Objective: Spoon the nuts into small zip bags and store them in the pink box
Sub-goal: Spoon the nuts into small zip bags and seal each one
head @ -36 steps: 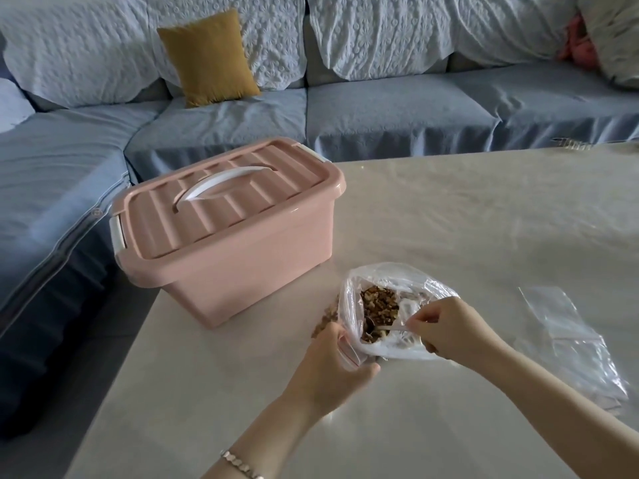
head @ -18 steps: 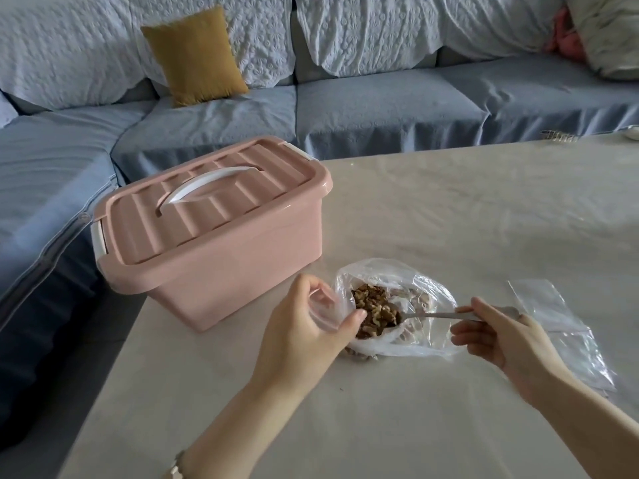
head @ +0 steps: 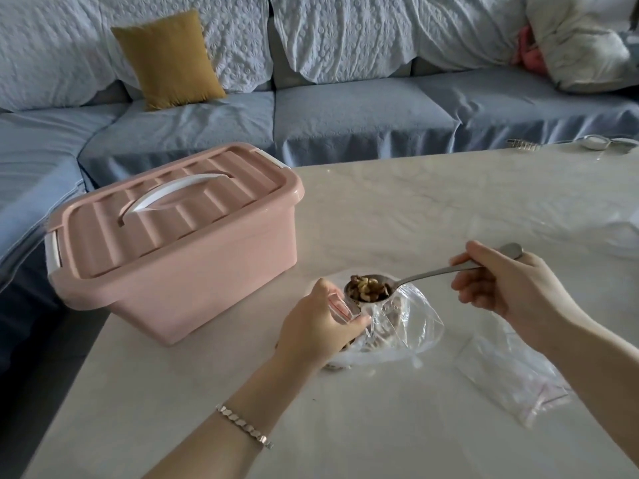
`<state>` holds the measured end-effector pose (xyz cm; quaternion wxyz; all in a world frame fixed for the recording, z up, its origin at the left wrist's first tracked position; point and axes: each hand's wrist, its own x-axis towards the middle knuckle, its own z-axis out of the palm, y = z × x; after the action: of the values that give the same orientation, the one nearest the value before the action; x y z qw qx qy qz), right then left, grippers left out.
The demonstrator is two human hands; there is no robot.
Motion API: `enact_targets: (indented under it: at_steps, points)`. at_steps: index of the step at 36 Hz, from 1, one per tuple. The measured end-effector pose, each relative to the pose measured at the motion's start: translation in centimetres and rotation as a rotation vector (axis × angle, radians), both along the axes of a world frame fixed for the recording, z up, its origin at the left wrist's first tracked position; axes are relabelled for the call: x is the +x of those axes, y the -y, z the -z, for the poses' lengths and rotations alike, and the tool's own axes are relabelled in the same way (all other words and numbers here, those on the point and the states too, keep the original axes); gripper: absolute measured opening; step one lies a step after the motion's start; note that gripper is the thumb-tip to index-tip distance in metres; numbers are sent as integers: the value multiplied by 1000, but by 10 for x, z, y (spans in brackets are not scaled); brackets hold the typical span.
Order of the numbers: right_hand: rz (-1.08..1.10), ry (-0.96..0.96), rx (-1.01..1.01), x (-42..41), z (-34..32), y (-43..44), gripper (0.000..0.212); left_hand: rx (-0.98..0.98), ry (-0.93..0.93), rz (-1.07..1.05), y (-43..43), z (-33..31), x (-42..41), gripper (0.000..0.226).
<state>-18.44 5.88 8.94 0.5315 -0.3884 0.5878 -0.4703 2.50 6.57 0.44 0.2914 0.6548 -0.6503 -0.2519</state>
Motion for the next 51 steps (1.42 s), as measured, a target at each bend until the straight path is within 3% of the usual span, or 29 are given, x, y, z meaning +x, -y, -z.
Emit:
enact_targets:
  at_steps: [8, 13, 24, 31, 37, 41, 46, 51]
  points:
    - [-138, -125, -17, 25, -6, 7, 29, -10, 32, 46, -5, -11, 0, 47]
    - [-290, -349, -144, 50, -18, 8, 32, -22, 58, 34, -9, -13, 1, 48]
    - [-494, -868, -609, 81, -51, -18, 36, -75, -252, -168, -23, 0, 8, 40]
    - [-166, -520, -558, 46, -33, -13, 27, -103, -286, -317, -29, 1, 30, 38]
    - [-187, -549, -343, 42, 29, -16, 29, 137, -252, -256, -38, 4, 40, 35]
    - [-242, -716, -305, 50, 53, -21, 24, 228, -158, -148, -41, 7, 35, 36]
    - [-281, -698, -259, 62, 66, -22, 26, 287, -91, -123, -40, 7, 31, 39]
    - [-185, -370, -81, 68, 78, -22, 26, 328, -203, -115, -41, 10, 28, 37]
